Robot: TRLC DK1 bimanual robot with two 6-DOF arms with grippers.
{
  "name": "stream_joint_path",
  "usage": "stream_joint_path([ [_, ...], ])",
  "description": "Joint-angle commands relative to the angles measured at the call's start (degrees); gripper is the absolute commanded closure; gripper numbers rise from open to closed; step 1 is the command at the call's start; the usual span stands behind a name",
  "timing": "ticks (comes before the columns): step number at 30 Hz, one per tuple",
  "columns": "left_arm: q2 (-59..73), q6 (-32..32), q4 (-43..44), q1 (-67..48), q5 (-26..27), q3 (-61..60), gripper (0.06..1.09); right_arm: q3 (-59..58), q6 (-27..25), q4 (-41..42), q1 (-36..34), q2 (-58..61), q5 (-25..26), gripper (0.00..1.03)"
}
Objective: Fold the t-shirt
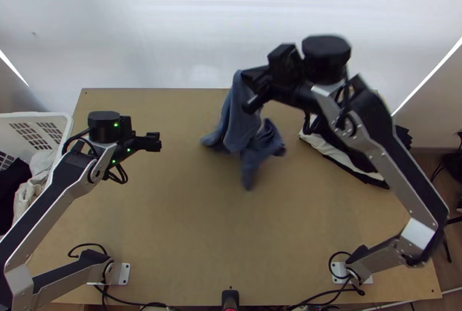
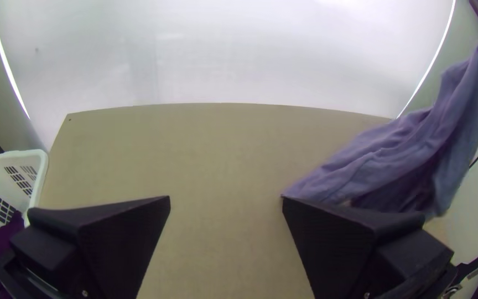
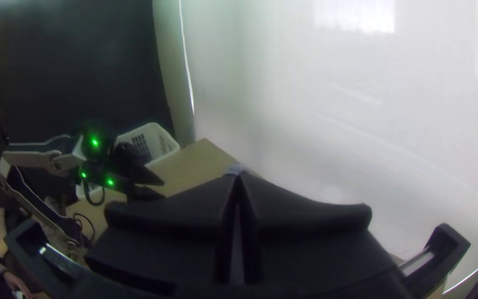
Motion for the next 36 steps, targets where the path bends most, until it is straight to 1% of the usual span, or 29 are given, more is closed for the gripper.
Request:
stream_joint_path([
  [1, 0.62, 0.13, -0.33, -1.5, -0.07, -0.66, 0.1, 17.14, 5.38, -10.88, 2.77, 3.63, -4.02, 1.0],
  [2, 0.62, 0.04, -0.33, -1.67, -0.07, -0.66, 0.1, 15.29, 2.56, -10.26, 4.26, 2.31, -3.84, 1.0],
  [4, 0.71, -0.05, -0.24, -2.03, 0.02, -0.57, 0.1, 11.6, -1.13, -8.24, 8.48, -0.41, -2.08, 1.0],
  [7, 0.79, -0.14, -0.24, -2.46, 0.02, -0.4, 0.1, 9.67, -3.94, -7.27, 14.81, -2.87, -0.94, 1.0],
  [10, 0.97, -0.31, -0.15, -2.55, 0.02, -0.48, 0.1, 7.21, -7.9, -5.96, 23.16, -5.68, 3.02, 1.0],
  [12, 0.97, -0.31, 0.02, -2.55, 0.02, -0.66, 0.1, 5.01, -9.21, -2.26, 27.2, -6.92, 3.89, 1.0],
  [16, 1.15, -0.4, 0.28, -2.55, 0.02, -1.01, 0.1, 4.31, -12.73, 0.37, 34.06, -6.92, 5.92, 1.0],
  [18, 1.32, -0.4, 0.28, -2.64, 0.02, -1.1, 0.1, 3.69, -12.99, 1.51, 36.34, -6.39, 6.09, 1.0],
  [20, 1.59, -0.4, 0.55, -2.73, 0.02, -1.1, 0.1, 3.6, -12.82, 1.51, 37.13, -5.25, 6.09, 1.0],
  [21, 1.67, -0.4, 0.72, -2.73, 0.02, -1.01, 0.1, 3.51, -12.55, 1.51, 36.96, -4.54, 6.18, 1.0],
  [22, 1.85, -0.4, 0.81, -2.82, 0.02, -0.84, 0.1, 3.51, -12.73, 1.6, 36.52, -3.66, 7.5, 1.0],
  [24, 2.03, -0.49, 0.81, -2.82, 0.02, -0.22, 0.1, 3.07, -12.99, 2.66, 33.71, -2.08, 9.52, 1.0],
  [29, 2.73, -0.4, 0.81, -2.82, -0.07, 0.83, 0.1, 2.28, -10.88, 5.56, 17.45, 2.75, 9.52, 1.0],
  [33, 3.08, -0.4, 0.81, -2.82, 0.02, 1.36, 0.1, 2.2, -10.88, 5.91, 5.58, 8.29, 9.17, 1.0],
  [36, 3.17, -0.66, 0.9, -2.99, 0.02, 1.36, 0.1, 2.28, -11.15, 6.61, -1.71, 13.21, 8.46, 1.0],
])
